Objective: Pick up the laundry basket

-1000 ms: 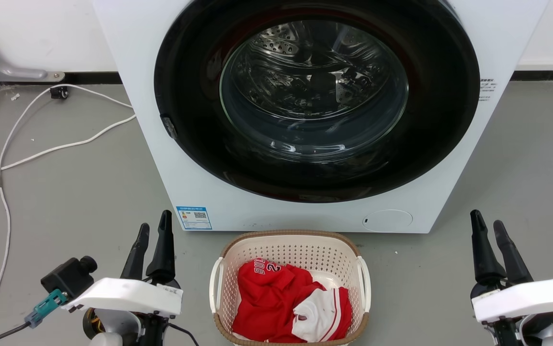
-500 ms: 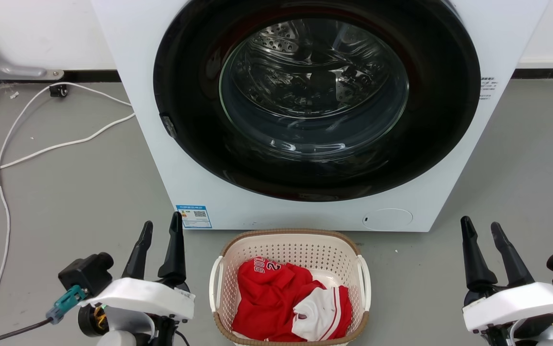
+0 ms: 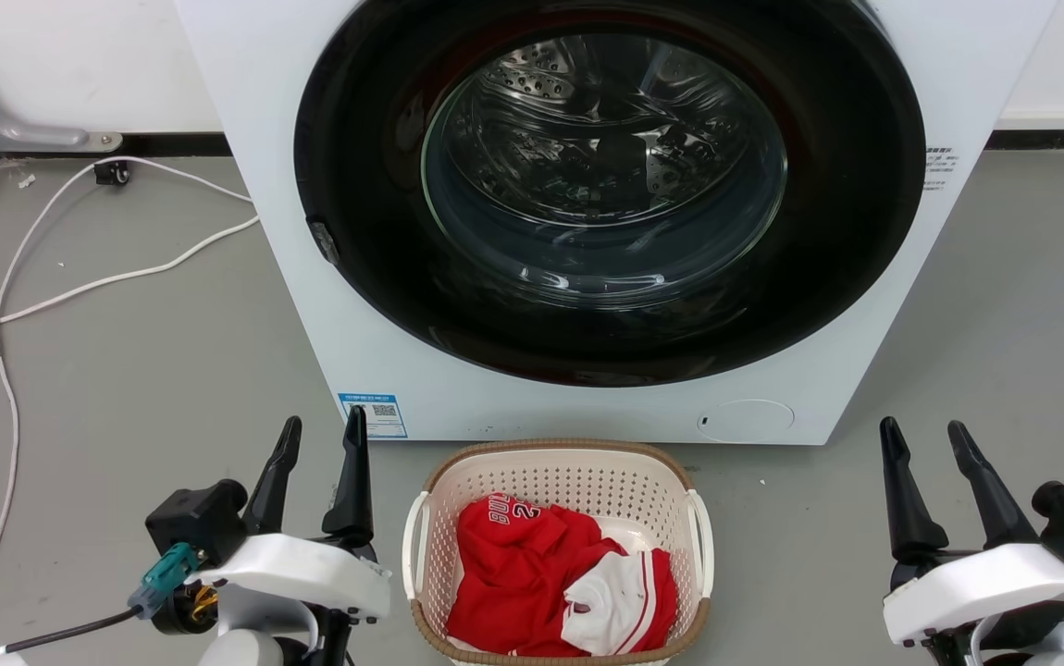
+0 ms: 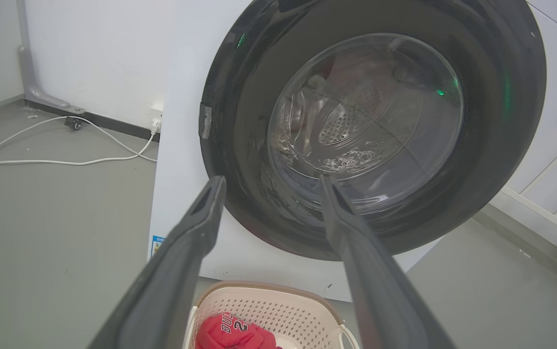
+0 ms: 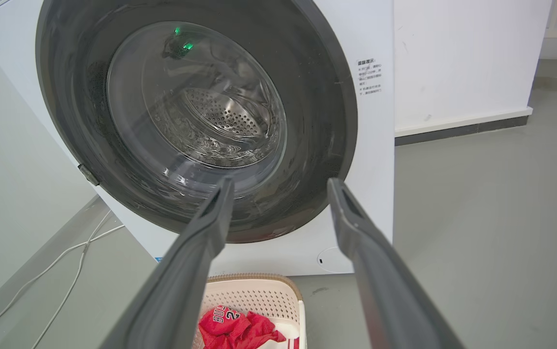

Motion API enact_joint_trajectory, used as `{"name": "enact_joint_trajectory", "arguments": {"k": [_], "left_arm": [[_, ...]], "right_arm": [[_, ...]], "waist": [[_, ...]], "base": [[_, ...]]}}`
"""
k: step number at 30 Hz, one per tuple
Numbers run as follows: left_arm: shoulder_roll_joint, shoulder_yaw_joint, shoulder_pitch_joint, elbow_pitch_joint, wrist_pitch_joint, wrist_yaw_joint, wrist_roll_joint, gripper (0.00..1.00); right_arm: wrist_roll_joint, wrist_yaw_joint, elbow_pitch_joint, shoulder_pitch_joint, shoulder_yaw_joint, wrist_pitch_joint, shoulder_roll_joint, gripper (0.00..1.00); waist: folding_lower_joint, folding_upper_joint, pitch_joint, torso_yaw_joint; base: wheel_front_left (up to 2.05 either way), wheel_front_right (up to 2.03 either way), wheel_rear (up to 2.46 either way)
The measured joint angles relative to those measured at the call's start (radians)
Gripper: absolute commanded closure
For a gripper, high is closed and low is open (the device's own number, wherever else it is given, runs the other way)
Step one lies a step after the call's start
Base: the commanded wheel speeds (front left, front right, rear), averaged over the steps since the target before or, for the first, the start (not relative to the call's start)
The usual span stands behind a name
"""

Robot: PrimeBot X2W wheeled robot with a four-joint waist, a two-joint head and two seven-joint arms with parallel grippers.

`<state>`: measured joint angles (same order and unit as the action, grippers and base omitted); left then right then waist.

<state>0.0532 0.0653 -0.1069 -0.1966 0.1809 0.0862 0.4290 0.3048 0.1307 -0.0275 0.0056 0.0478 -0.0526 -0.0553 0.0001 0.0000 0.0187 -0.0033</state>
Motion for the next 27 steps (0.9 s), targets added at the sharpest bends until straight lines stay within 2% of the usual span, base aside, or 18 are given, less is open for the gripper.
{"name": "enact_joint_trajectory", "arguments": {"k": [27], "left_arm": [[-0.001, 0.025, -0.006, -0.023, 0.056, -0.026, -0.219, 0.0]], "right_arm": [[-0.243, 0.0, 0.029, 0.022, -0.005, -0.024, 0.002, 0.0]], "waist": [[-0.0001, 0.0, -0.002, 0.005]], "base": [[0.0, 0.0, 0.0]]}}
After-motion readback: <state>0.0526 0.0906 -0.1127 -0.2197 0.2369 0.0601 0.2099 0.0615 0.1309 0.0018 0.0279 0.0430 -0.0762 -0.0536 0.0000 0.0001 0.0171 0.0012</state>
